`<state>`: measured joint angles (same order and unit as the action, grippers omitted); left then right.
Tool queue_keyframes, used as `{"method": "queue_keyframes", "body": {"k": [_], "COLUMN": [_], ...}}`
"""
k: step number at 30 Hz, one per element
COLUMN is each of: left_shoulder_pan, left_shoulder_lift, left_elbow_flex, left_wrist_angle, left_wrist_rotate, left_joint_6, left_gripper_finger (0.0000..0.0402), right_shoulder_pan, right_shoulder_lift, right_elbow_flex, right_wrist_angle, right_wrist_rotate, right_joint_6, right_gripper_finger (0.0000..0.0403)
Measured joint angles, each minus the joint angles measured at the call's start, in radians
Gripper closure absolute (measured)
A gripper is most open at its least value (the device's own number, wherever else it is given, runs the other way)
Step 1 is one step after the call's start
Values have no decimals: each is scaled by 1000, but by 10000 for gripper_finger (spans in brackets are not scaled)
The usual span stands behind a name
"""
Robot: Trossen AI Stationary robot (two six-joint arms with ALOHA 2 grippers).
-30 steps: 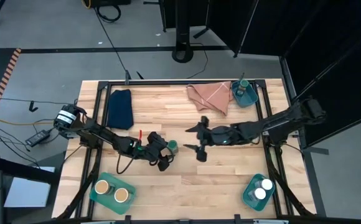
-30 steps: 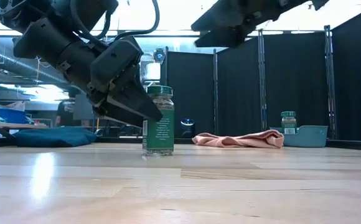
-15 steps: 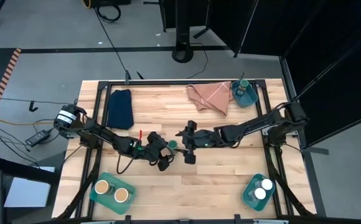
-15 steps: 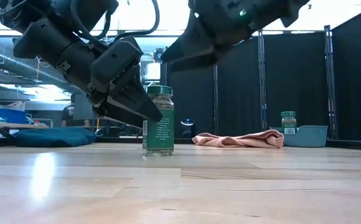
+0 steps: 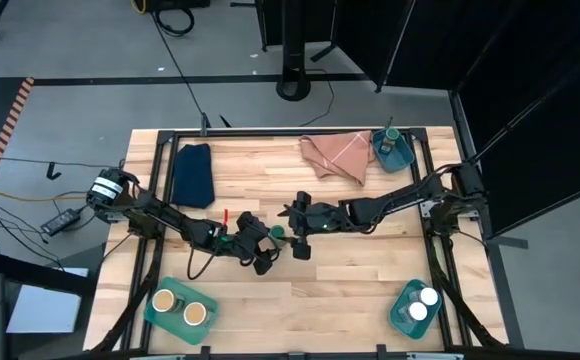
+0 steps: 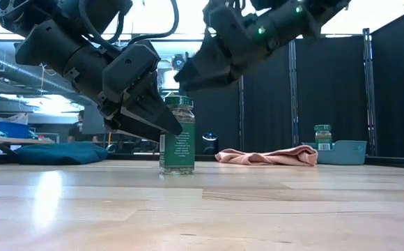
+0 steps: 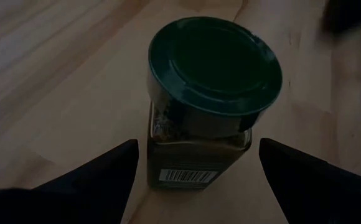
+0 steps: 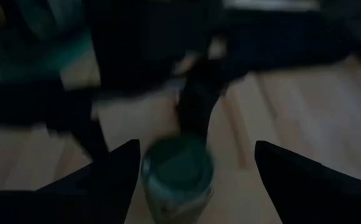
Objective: Sort spices by type
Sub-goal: Put the green seasoning bottle into the blue bin
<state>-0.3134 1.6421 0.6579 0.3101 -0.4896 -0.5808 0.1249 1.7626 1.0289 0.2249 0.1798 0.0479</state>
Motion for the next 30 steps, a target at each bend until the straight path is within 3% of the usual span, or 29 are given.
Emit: {"method": "queue_keyframes", "body": {"k": [30], "left_shoulder_pan": [0], "left_shoulder_lift": [1], "left_elbow_flex": [0], "left_wrist_angle": [11], "left_wrist_rotate": [1], "left_joint_6": [-1], "left_gripper_finger": [62], "right_shoulder_pan": [-33], "right_shoulder_lift": [86], "right_elbow_flex": [-1], "right_wrist_angle": [51], "right_wrist_rotate": [-32], "right_joint_6": [4], "right_gripper_finger": [91]}}
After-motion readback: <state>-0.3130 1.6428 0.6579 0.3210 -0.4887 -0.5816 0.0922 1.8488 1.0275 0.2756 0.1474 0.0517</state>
